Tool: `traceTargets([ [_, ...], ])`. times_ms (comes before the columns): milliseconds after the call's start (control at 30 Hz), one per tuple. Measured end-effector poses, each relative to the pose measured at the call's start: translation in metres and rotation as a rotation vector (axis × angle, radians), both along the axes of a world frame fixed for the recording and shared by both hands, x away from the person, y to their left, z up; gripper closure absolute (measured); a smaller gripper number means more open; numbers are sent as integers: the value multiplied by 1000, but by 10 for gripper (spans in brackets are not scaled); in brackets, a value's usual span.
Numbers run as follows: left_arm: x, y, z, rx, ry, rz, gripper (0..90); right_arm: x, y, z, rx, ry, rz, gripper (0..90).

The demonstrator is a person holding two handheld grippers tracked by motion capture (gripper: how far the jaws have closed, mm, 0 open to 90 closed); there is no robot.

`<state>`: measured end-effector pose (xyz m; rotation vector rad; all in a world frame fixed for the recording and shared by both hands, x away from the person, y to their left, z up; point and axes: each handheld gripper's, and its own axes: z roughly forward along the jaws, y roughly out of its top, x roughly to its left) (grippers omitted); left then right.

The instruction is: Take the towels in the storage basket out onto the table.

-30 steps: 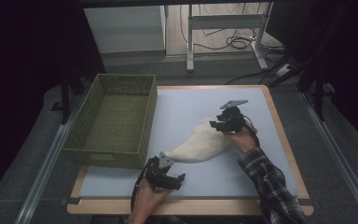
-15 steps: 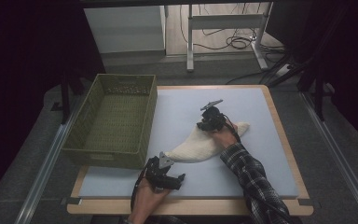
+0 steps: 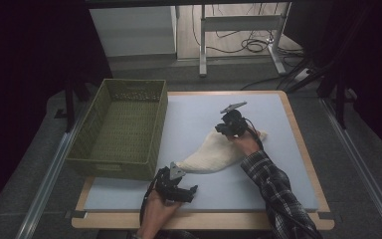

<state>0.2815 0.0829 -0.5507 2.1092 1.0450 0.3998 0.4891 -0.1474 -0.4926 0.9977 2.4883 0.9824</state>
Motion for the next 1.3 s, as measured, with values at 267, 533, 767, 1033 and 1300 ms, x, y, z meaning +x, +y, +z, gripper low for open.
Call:
traceTargets([
  [267, 0, 0, 0, 1, -1, -1, 62, 24, 18, -27, -54, 14, -44, 521],
  [533, 0, 0, 0, -1, 1, 1, 62, 17, 13, -25, -57, 20, -45, 891],
  [767, 0, 0, 0, 0, 0, 0, 62, 5, 0, 0, -5, 2, -28, 895],
  [1033, 0, 0, 0, 5, 0, -2, 61, -24, -20, 27, 31, -39, 6, 894],
  [1300, 0, 0, 0, 1, 0, 0, 62, -63, -66, 38, 81, -48, -6, 894],
])
